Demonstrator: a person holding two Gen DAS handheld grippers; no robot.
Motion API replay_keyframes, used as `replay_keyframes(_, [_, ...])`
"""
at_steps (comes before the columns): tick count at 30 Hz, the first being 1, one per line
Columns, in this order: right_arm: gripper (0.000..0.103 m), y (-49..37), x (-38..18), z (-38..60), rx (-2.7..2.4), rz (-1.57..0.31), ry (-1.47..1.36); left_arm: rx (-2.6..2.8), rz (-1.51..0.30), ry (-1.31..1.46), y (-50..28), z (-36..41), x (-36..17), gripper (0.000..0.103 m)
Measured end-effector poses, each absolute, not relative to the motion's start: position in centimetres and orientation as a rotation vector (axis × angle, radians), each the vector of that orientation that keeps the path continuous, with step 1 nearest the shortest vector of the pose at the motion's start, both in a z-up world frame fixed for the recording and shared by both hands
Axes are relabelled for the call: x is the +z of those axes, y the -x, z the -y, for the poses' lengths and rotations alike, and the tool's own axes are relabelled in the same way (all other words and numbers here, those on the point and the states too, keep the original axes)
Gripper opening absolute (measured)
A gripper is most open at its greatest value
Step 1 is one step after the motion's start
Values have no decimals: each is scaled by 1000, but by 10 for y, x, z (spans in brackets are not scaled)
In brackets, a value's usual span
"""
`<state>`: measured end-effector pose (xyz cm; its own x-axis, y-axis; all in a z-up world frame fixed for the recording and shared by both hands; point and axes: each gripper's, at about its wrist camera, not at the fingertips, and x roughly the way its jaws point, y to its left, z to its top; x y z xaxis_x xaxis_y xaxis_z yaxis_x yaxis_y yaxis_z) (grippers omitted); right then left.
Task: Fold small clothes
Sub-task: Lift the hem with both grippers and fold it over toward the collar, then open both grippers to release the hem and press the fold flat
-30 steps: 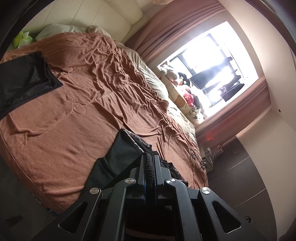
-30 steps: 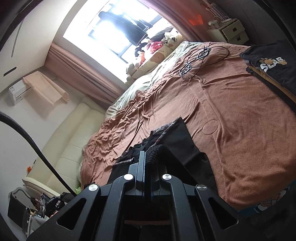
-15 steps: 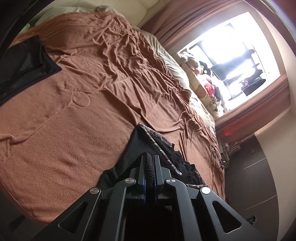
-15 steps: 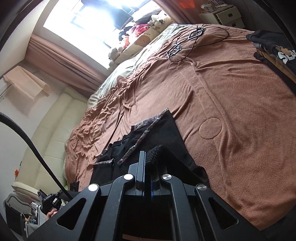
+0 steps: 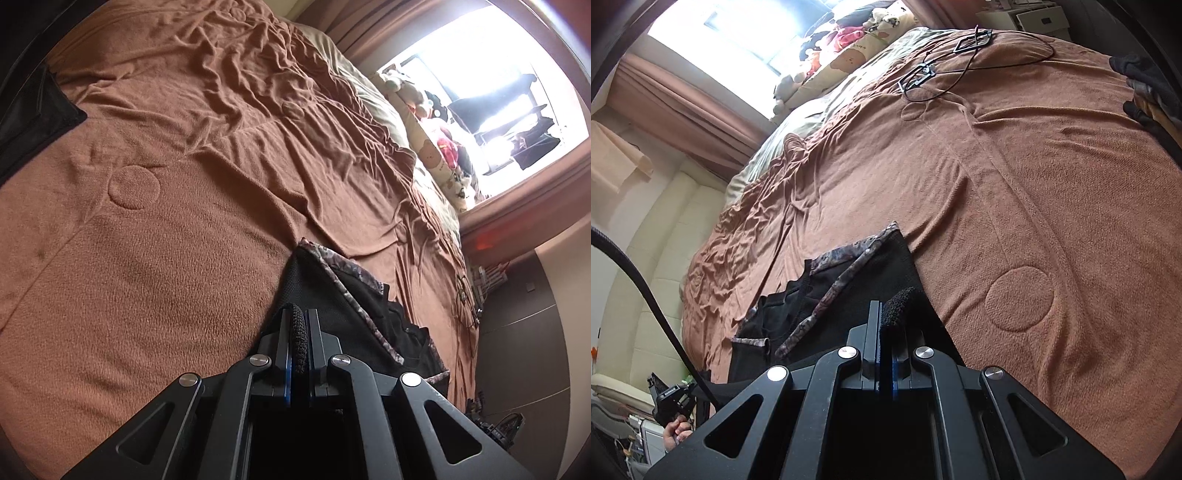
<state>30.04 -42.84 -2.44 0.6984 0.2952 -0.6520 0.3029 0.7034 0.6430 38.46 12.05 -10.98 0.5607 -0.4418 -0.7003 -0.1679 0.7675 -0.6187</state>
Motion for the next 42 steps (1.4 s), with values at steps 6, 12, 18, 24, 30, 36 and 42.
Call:
replay_keyframes(6, [1,-323,-38,425,-51,-866,-803,-171,-1050,672,-415,-110,-132,6])
replay_keyframes(12, [11,-335,-37,417,-61,-919,-765,-125,-1072,558,-424,-106,-135,59])
replay_keyframes(18, [67,-322,-16,417,-37,-881,-650,-151,-1084,362,-414,-103,-125,69])
replay_keyframes(24, [67,-313,-14,407,-9,-965,-486,-203,-1146,118,-401,-86,-134,78])
replay_keyframes(30, [67,-323,-17,392,30,-1055,-371,-248,-1218,-23,-394,-76,-154,78])
replay_keyframes(36, [67,-345,-26,380,-2,-1105,-259,-234,-1261,-89,-404,-67,-165,78])
replay_keyframes(42, [62,-370,-36,368,-8,-1123,-202,-231,-1258,-138,-429,-53,-172,78])
